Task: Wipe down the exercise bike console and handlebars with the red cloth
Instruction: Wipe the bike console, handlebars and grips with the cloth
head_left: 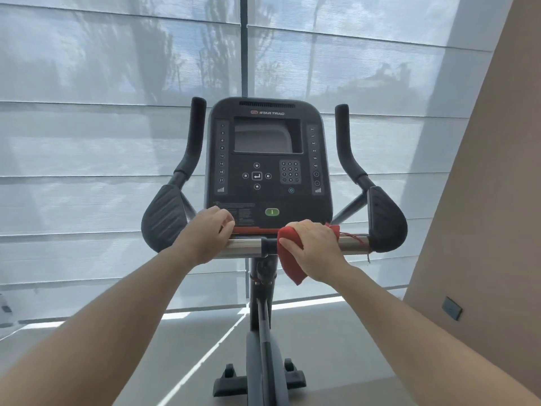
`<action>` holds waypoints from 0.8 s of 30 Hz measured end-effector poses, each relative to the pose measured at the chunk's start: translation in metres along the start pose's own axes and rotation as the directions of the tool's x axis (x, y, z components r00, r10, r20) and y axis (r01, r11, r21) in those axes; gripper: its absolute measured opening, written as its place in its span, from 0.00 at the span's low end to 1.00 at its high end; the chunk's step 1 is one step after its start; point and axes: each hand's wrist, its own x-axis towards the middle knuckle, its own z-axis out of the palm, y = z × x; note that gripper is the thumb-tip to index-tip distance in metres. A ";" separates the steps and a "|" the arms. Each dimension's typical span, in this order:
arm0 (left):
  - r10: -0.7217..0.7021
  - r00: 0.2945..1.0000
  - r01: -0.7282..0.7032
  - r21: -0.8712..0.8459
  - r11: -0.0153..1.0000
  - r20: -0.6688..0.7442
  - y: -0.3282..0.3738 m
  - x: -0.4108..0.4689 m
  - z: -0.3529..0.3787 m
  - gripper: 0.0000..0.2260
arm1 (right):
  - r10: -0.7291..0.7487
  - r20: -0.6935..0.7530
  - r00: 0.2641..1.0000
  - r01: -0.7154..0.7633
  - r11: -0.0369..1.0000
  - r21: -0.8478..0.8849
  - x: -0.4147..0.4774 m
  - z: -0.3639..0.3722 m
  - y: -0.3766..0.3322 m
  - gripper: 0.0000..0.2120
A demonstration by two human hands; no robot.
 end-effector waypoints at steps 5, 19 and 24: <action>0.120 0.993 -0.107 0.316 0.943 -0.021 -0.040 -0.029 -0.020 0.14 | 0.001 -0.026 1.000 0.001 0.997 0.074 0.010 0.028 -0.055 0.16; 0.164 0.972 -0.195 0.196 0.961 0.167 -0.065 -0.029 -0.017 0.17 | 0.214 -0.239 0.947 -0.207 0.977 0.052 0.019 0.054 -0.089 0.18; 0.174 0.978 -0.196 0.220 0.956 0.112 -0.066 -0.028 -0.015 0.17 | 0.176 -0.265 0.948 -0.158 0.984 0.087 0.018 0.055 -0.083 0.21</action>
